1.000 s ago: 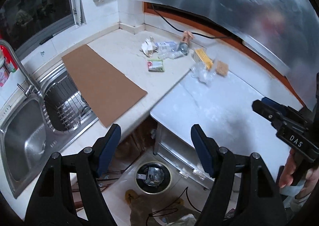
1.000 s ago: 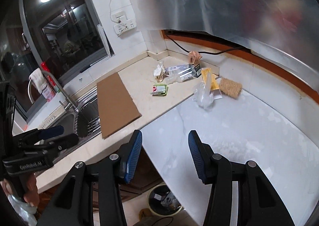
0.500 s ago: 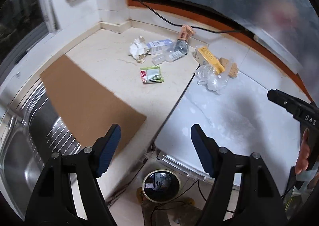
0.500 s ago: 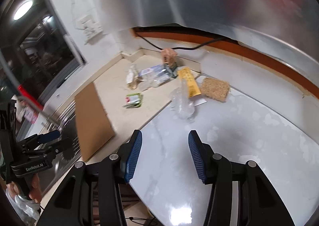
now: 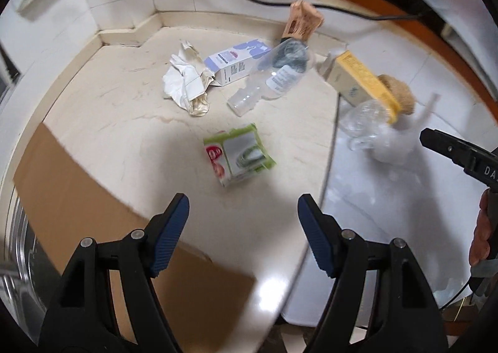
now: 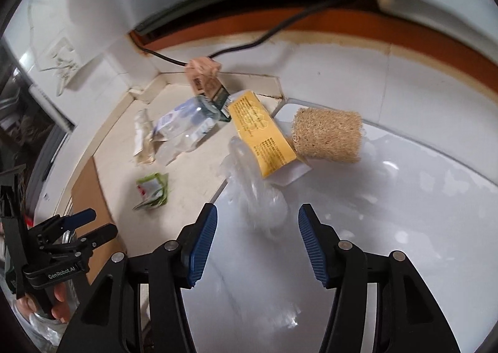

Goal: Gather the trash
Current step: 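Grasp the green printed packet with the left tool while the right tool grasps the clear plastic bag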

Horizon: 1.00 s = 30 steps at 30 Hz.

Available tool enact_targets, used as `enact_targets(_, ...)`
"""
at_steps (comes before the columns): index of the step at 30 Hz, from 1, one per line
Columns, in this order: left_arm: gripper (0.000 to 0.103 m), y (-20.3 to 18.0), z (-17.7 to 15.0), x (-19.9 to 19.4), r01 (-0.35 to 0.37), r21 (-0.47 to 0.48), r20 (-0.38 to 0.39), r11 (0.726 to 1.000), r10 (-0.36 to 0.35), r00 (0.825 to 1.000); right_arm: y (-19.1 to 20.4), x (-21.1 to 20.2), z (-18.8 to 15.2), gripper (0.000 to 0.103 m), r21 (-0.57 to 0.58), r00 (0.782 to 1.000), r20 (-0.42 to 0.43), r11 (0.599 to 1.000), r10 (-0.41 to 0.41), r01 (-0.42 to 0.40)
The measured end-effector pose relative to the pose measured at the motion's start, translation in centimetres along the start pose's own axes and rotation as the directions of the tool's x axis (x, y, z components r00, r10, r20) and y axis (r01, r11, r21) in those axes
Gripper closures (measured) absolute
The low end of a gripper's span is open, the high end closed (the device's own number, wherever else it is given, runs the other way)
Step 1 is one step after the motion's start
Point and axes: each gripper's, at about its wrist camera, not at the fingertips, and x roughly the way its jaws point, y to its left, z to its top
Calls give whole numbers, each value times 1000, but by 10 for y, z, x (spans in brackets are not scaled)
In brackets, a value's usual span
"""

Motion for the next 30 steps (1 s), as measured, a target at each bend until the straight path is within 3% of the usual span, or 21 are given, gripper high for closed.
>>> enact_targets(4,34,2,11,28,20,24,-24,1000,-19,1000,1,35,7,48,26,1000,-19,999,-23,23)
enact_targets(11,45,5,21,61,35,49,-58,998,-33,998,4,77,9,48,49,999,-46,999,-16,18)
enact_targets(14,46,8,24,72,47,47,-76,998,-43,996,9,87,6,49,46,998,-56,999,-17,19)
enact_targets(16,46,9,23,75,52,48,-83,997,-48,995,12,91,4,58,43,998,-62,999,-14,17)
enact_targets(19,46,6,22,78,61,58,-99,996,-56,994,15,100,2,62,45,997,-73,999,-3,6)
enact_targets(30,47,-4,17,83,14,127,-120,992,1,993,24,104,-6,67,21,998,-58,1000,-3,4)
